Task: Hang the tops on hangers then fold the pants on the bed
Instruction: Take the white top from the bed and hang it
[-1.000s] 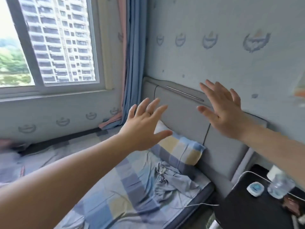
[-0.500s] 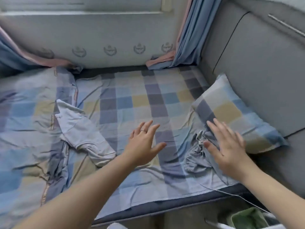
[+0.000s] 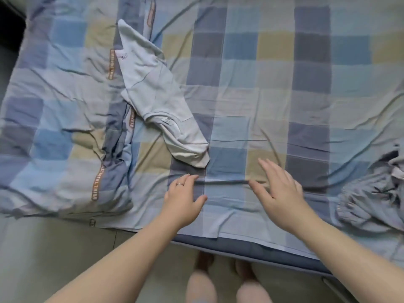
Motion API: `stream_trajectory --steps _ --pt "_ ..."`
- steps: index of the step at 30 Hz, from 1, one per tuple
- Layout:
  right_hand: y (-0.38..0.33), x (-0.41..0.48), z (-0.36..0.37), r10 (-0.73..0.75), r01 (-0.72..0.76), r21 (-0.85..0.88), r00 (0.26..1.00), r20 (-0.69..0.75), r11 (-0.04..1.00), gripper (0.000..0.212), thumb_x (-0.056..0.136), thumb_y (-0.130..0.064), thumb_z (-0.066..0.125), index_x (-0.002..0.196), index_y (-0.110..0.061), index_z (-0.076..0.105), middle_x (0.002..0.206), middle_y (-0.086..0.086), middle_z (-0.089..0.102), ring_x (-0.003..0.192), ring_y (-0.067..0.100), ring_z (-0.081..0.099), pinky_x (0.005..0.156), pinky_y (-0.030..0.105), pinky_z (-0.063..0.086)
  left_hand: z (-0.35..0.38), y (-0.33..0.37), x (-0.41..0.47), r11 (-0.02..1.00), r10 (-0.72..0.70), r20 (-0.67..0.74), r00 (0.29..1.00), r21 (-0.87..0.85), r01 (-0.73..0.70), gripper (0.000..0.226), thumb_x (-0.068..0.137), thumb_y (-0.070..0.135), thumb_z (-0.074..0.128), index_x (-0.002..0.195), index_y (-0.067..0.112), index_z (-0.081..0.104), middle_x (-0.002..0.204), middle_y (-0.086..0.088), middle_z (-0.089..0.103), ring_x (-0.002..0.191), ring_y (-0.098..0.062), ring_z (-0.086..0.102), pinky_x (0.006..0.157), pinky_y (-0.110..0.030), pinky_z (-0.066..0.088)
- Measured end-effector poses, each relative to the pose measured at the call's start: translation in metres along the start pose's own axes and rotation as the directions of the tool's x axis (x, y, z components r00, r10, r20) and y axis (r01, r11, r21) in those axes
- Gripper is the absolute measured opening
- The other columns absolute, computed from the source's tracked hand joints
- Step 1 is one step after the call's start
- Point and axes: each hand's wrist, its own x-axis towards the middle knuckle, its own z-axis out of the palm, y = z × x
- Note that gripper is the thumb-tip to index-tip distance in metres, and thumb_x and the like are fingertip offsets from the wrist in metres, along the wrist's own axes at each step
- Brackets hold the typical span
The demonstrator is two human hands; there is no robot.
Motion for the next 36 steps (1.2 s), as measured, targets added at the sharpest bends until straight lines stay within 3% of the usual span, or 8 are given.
stream_trajectory --steps 6,9,14,20,23,28,32,36 --pt "-0.002 0.119 0.14 -0.071 0.078 -0.026 0.978 0.197 0.997 0.068 0.1 -0.042 0.053 0.158 -0.029 0.021 0.162 -0.006 0.028 0.147 0.022 0.027 0.119 0.043 0.026 0.051 -0.103 0.104 0.987 -0.144 0.037 0.989 -0.071 0.147 0.063 0.097 0.035 0.061 0.153 0.025 0.034 0.158 0.0 0.035 0.145 -0.028 0.029 0.116 -0.045 0.031" --pt "-0.015 0.171 0.193 -0.149 0.165 -0.062 0.965 0.214 0.984 0.068 0.097 -0.037 0.06 0.156 -0.029 0.027 0.157 -0.006 0.033 0.141 0.026 0.033 0.112 0.047 0.035 0.06 -0.139 0.158 0.996 -0.081 -0.008 0.997 0.042 0.081 0.069 0.094 0.029 0.063 0.155 0.029 0.03 0.163 -0.001 0.026 0.144 -0.03 0.027 0.114 -0.047 0.033" --pt "-0.035 0.238 0.259 -0.237 0.258 -0.295 0.966 0.104 0.92 0.075 0.086 -0.043 0.071 0.152 -0.034 0.036 0.16 -0.001 0.026 0.137 0.032 0.031 0.101 0.049 0.041 0.064 -0.17 0.229 0.989 0.071 -0.179 0.981 0.14 -0.046 0.075 0.089 0.025 0.068 0.153 0.037 0.03 0.165 0.0 0.021 0.139 -0.032 0.031 0.108 -0.048 0.036" --pt "-0.04 0.268 0.274 -0.264 0.219 -0.393 0.963 -0.063 0.893 0.026 0.096 -0.019 0.055 0.121 -0.017 0.062 0.139 0.004 0.049 0.115 0.036 0.047 0.081 0.045 0.043 0.058 -0.17 0.261 0.988 0.102 -0.346 0.933 0.143 -0.056 0.023 0.093 0.027 0.061 0.116 0.029 0.062 0.136 -0.001 0.047 0.12 -0.033 0.042 0.096 -0.044 0.04" --pt "-0.046 0.263 0.264 -0.217 0.183 -0.284 0.972 -0.092 0.941 0.018 0.1 -0.017 0.05 0.113 -0.014 0.063 0.133 0.001 0.053 0.114 0.034 0.047 0.085 0.045 0.042 0.053 -0.165 0.253 0.997 0.072 -0.346 0.935 0.05 -0.058 0.015 0.097 0.025 0.056 0.109 0.026 0.064 0.132 0.002 0.05 0.12 -0.031 0.042 0.095 -0.042 0.039" --pt "-0.066 0.216 0.207 -0.128 0.144 0.075 0.975 -0.182 0.987 0.012 0.104 -0.017 0.048 0.109 -0.015 0.058 0.107 0.003 0.066 0.102 0.031 0.054 0.088 0.047 0.042 0.028 -0.143 0.205 0.977 0.056 -0.325 0.944 -0.177 -0.118 0.013 0.103 0.024 0.047 0.111 0.023 0.056 0.121 -0.001 0.061 0.123 -0.027 0.043 0.093 -0.039 0.03" --pt "-0.099 0.154 0.133 -0.124 0.201 0.303 0.959 -0.256 0.932 0.013 0.103 -0.017 0.052 0.093 -0.026 0.052 0.073 -0.008 0.058 0.07 0.015 0.047 0.065 0.029 0.037 -0.029 -0.097 0.144 0.912 0.036 -0.36 0.932 -0.368 -0.178 0.008 0.103 0.02 0.045 0.099 0.026 0.049 0.092 0.001 0.06 0.102 -0.03 0.052 0.091 -0.048 0.041" --pt "-0.143 0.087 0.041 -0.09 0.235 0.414 0.936 -0.34 0.88 0.015 0.101 -0.017 0.055 0.09 -0.027 0.055 0.066 -0.018 0.055 0.063 0.004 0.046 0.063 0.025 0.036 -0.099 -0.041 0.067 0.791 0.041 -0.438 0.898 -0.535 -0.297 0.006 0.101 0.015 0.051 0.098 0.017 0.056 0.086 0.0 0.065 0.087 -0.025 0.058 0.083 -0.047 0.048"
